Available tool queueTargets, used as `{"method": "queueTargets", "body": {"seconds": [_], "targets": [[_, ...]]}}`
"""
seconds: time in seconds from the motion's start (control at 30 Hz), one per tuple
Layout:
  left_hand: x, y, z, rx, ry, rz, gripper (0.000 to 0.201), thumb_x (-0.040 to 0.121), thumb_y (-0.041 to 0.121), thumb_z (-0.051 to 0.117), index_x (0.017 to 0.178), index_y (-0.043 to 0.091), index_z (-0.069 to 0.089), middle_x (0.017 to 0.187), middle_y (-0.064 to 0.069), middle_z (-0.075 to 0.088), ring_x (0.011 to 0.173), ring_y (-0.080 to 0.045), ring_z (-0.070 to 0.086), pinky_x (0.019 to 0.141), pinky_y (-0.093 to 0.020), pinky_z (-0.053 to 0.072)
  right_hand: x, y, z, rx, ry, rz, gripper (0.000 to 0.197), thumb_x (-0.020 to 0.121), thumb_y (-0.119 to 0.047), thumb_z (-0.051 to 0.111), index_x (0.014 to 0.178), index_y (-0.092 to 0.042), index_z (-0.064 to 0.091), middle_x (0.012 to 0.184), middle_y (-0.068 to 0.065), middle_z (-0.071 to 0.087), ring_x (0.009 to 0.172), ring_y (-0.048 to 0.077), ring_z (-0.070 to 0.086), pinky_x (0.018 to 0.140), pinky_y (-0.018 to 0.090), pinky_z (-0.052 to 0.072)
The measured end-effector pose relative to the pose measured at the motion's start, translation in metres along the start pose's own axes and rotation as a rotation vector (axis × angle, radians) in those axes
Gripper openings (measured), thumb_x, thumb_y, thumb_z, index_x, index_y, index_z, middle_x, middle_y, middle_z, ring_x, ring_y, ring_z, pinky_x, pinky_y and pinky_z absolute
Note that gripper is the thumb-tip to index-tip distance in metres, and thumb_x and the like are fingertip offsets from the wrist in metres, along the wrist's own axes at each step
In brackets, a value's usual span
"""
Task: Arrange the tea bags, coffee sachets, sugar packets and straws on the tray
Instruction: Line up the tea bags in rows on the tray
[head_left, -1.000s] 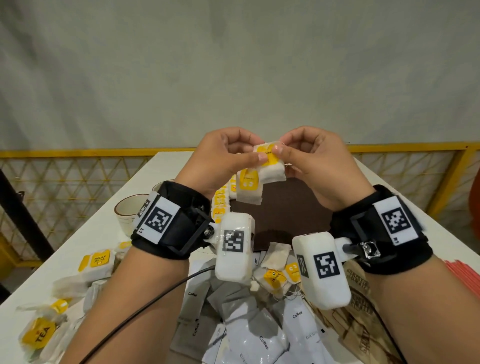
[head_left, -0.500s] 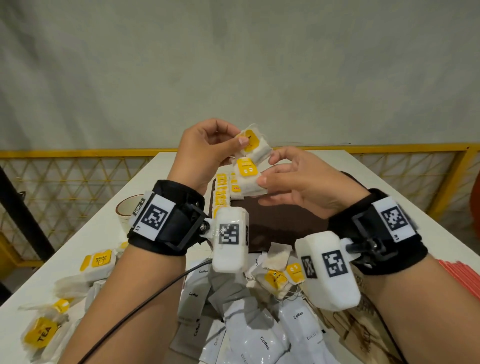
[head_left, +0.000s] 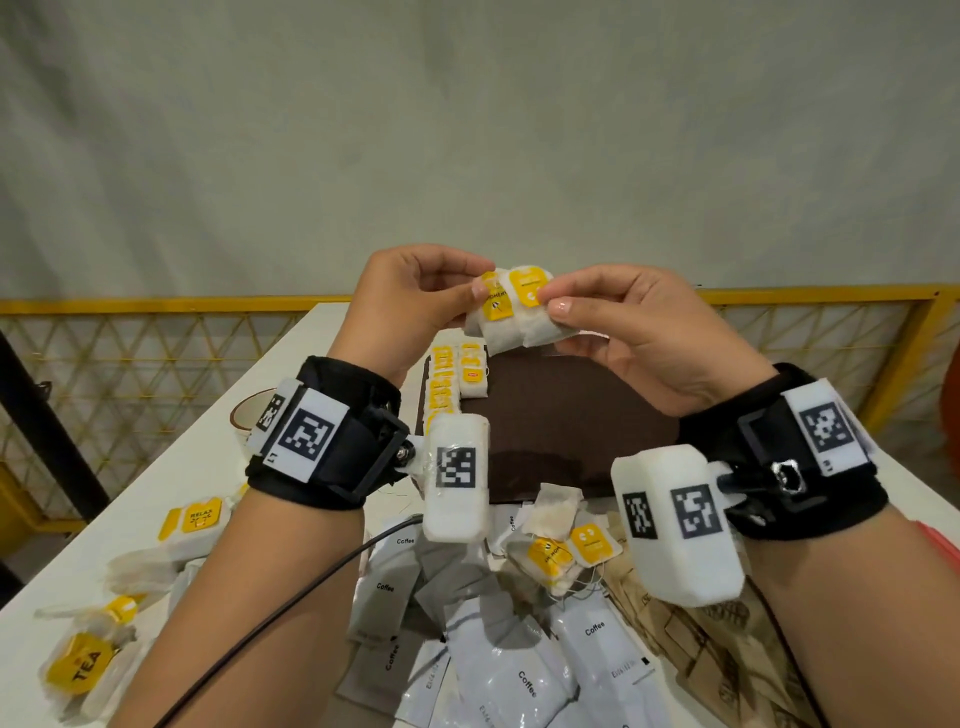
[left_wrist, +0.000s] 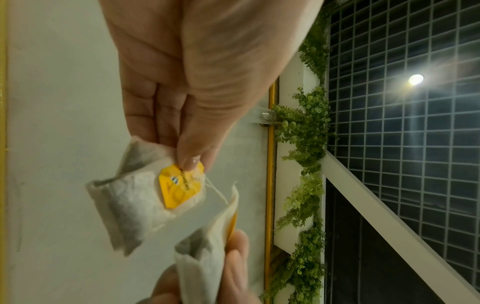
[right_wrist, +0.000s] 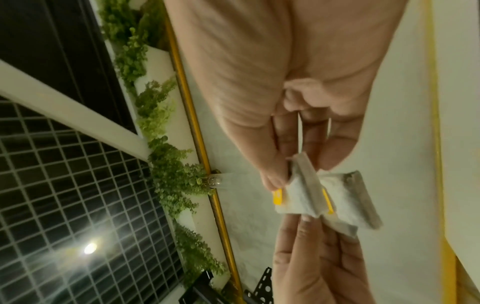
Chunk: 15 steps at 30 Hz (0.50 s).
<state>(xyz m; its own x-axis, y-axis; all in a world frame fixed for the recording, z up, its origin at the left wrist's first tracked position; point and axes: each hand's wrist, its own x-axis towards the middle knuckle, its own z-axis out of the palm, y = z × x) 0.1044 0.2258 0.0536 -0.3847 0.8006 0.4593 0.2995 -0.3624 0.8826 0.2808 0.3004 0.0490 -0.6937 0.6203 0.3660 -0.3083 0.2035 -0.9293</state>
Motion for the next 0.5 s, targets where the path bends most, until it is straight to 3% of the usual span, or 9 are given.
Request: {"method": "queueTargets", "body": {"seconds": [0.13,0.33,0.5], "targets": [[-0.002,0.001,0.005,0.036,-0.001,0.03,0.01,0.082,0.0,0.068,0.09,0.008,0.068,0.084,-0.013,0.07,0.07,-0.014,0.067,0.068,-0.026,0.058,0.004,0.009,0.005,-0.094,0.119,-0.057,0.018,0.079,0.007,0.067,0.082,-0.01,0.062,0.069,0.001,0.066,0.067,0.011,0.062,0.068,0.026,0.051],[-0.003,0.001,0.01,0.045,-0.026,0.061,0.011,0.08,0.005,0.072,0.083,0.016,0.07,0.079,-0.007,0.072,0.072,-0.016,0.066,0.069,-0.029,0.055,0.006,0.014,0.007,-0.28,0.219,-0.032,0.039,0.072,0.006,0.076,0.102,-0.01,0.057,0.087,0.005,0.061,0.071,0.019,0.058,0.066,0.03,0.055],[-0.004,0.002,0.013,0.029,-0.059,0.053,0.011,0.079,0.003,0.072,0.083,0.012,0.069,0.074,-0.002,0.07,0.067,-0.011,0.065,0.066,-0.023,0.054,0.005,0.014,0.008,-0.231,0.191,-0.018,0.028,0.076,0.004,0.073,0.094,-0.011,0.058,0.082,0.009,0.065,0.068,0.016,0.061,0.056,0.022,0.052]]}}
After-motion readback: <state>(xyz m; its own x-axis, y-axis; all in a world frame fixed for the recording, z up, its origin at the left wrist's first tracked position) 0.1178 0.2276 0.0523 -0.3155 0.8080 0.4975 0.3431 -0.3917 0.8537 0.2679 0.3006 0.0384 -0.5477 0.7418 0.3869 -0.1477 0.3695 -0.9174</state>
